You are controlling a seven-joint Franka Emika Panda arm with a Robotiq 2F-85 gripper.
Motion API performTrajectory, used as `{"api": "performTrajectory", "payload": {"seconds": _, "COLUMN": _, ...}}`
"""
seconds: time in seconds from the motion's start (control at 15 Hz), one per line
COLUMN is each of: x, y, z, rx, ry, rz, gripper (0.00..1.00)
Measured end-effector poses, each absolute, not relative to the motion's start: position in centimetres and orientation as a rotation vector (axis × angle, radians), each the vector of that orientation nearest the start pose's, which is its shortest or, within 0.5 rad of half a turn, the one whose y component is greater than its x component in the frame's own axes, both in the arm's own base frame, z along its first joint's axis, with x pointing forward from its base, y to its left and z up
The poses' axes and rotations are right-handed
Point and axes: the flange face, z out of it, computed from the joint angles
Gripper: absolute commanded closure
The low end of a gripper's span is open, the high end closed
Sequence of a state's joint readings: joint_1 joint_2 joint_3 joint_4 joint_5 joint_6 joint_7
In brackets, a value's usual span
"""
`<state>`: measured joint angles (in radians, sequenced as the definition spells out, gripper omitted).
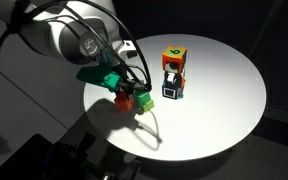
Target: Put the orange block on the grey block
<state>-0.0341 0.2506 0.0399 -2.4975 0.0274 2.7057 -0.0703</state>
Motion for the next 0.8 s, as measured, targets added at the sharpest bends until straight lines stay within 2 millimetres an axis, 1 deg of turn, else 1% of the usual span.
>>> {"api": "performTrajectory", "payload": {"seconds": 0.27, "x": 48.7, "y": 1.3, "z": 20.5, "rx": -3.117, "ry": -0.098, "rz": 0.041, "gripper": 0.69}}
{"api": "performTrajectory", "payload": {"seconds": 0.8, "x": 52.8, "y": 2.6, "z": 23.9, "rx": -3.114, "ry": -0.122, "rz": -0.017, "gripper": 0.69}}
